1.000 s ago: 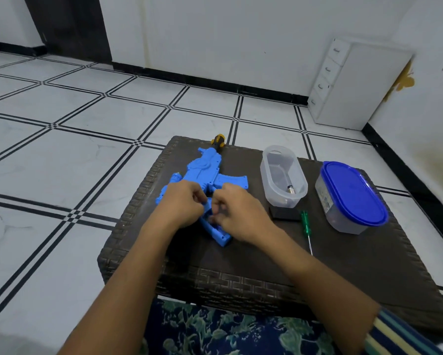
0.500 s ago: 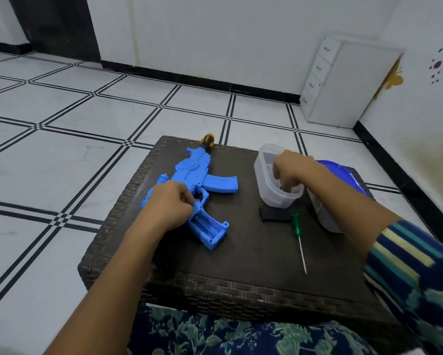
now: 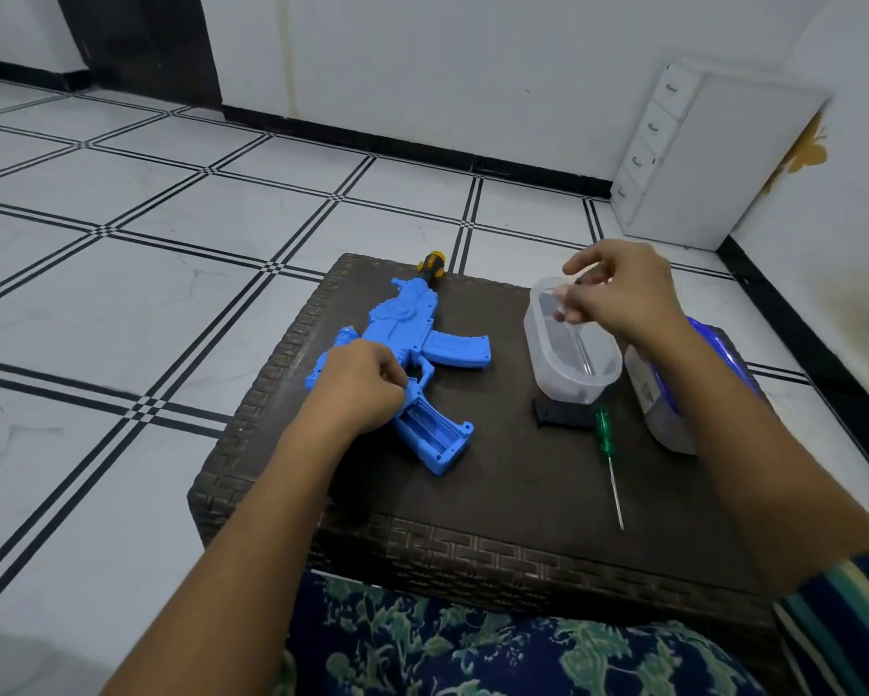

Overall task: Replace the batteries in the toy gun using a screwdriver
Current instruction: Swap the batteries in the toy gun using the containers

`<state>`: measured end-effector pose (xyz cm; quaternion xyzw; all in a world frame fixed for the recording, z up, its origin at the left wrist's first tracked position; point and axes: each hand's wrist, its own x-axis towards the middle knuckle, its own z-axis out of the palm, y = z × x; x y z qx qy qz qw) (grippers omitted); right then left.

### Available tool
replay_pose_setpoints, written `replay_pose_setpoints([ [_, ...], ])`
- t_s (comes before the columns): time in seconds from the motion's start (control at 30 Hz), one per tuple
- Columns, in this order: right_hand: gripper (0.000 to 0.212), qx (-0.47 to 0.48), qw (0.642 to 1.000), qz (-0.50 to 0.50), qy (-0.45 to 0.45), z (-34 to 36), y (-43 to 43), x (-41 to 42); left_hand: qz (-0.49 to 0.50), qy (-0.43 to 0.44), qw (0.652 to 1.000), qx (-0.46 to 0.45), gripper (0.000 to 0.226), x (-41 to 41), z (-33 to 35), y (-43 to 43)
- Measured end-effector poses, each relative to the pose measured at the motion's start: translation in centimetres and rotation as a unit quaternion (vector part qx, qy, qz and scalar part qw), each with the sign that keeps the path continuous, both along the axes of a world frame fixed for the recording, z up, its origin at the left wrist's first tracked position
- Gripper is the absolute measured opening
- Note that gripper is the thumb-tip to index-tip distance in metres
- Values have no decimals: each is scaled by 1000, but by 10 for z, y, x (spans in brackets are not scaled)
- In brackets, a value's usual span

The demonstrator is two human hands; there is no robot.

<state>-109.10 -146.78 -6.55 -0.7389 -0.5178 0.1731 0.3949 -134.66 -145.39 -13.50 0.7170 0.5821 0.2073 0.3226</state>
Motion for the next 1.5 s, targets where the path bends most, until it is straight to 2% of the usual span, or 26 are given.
replay_pose_setpoints([
  [0.07, 11, 73, 960, -14, 272, 3, -22, -35, -8, -2, 1000, -4, 27, 0, 1, -1],
  [0.13, 20, 33, 912, 4, 410, -14, -35, -71, -35, -45, 998, 2, 19, 1, 1, -3],
  [0.23, 19, -64, 868, 44, 491, -37, -43, -105, -65, -239, 968, -38, 19, 6, 2, -9],
  [0.3, 19, -88, 868, 63, 484, -43, -40, -109, -68, -280, 957, -44, 22, 7, 4, -9],
  [0.37, 33, -96, 871, 95, 473, -44, -38, -107, -69, -311, 946, -59, 21, 4, 5, -10],
  [0.43, 35, -112, 882, 125, 441, -45, -38, -105, -68, -356, 927, -93, 24, 1, 8, -10],
  [0.5, 27, -115, 910, 136, 374, -50, -40, -107, -37, -340, 935, -96, 29, 0, 8, -9],
  [0.57, 19, -89, 959, 120, 240, -57, -38, -108, 19, -230, 973, -6, 27, -1, 0, -2],
  [0.63, 10, -57, 980, 120, 150, -59, -37, -109, 37, -86, 992, 86, 28, -2, -5, 2],
  [0.67, 8, -46, 983, 126, 127, -59, -37, -109, 29, -45, 994, 97, 30, -4, -7, 4],
  [0.77, 11, -27, 989, 141, 47, -57, -39, -109, 18, -9, 996, 87, 34, -5, -8, 5],
  [0.9, 26, -22, 985, 169, 34, -61, -43, -108, 23, 7, 996, 90, 36, -3, -10, 6],
  [1.0, 13, -9, 982, 188, 16, -69, -43, -114, 21, 10, 996, 87, 35, -3, -12, 8],
  [1.13, 11, 11, 978, 209, -9, -76, -43, -116, 9, 25, 996, 89, 34, -5, -13, 9],
  [1.23, 5, -36, 955, 270, -118, -80, -39, -115, 1, 43, 995, 89, 32, -5, -14, 10],
  [1.3, 15, -63, 928, 302, -211, -77, -38, -116, 4, 40, 996, 86, 28, -4, -13, 11],
  [1.4, 26, -154, 878, 320, -322, -64, -48, -118, 6, 33, 996, 82, 26, -4, -11, 13],
  [1.47, 30, -197, 862, 309, -349, -55, -55, -116, 10, 36, 996, 83, 26, -3, -11, 13],
  [1.5, 32, -207, 872, 298, -328, -52, -57, -115, 12, 38, 996, 85, 27, -2, -10, 12],
])
